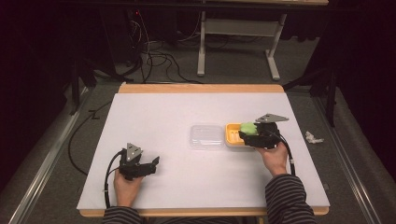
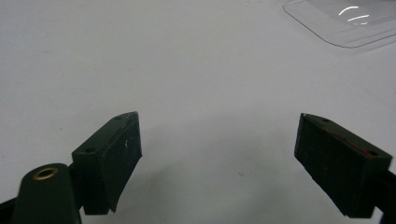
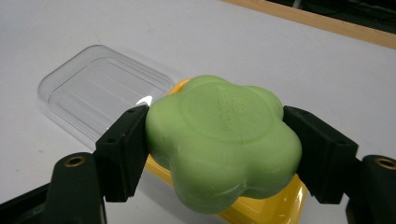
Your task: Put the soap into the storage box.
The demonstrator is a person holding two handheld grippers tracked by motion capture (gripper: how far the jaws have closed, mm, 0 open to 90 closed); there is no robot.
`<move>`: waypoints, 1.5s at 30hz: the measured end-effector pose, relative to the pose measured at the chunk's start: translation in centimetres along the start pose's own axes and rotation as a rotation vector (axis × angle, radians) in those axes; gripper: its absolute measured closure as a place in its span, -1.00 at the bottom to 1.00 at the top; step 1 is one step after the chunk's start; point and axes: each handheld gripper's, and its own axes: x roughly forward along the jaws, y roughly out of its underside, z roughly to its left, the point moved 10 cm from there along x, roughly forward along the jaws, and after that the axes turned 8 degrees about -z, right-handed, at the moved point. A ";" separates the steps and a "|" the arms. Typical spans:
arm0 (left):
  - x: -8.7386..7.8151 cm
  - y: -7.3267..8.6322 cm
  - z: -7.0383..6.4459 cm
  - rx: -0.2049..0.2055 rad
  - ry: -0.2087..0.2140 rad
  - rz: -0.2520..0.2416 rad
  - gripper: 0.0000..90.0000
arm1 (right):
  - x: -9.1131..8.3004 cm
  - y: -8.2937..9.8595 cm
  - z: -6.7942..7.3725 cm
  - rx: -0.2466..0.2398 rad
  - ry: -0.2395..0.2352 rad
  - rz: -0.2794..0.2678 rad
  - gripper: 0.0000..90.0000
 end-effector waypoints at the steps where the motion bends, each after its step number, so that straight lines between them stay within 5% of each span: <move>1: 0.0 0.0 0.0 0.000 0.000 0.000 -0.66 | 0.0 0.0 0.0 0.000 0.000 0.000 -0.40; 26: 0.0 0.0 0.0 0.002 -0.002 -0.001 -0.65 | 4.0 1.6 0.0 -0.006 0.030 0.076 -0.40; 45: 0.0 0.0 -0.1 0.001 -0.002 -0.005 -0.65 | 5.0 2.0 0.0 -0.008 0.039 0.099 -0.40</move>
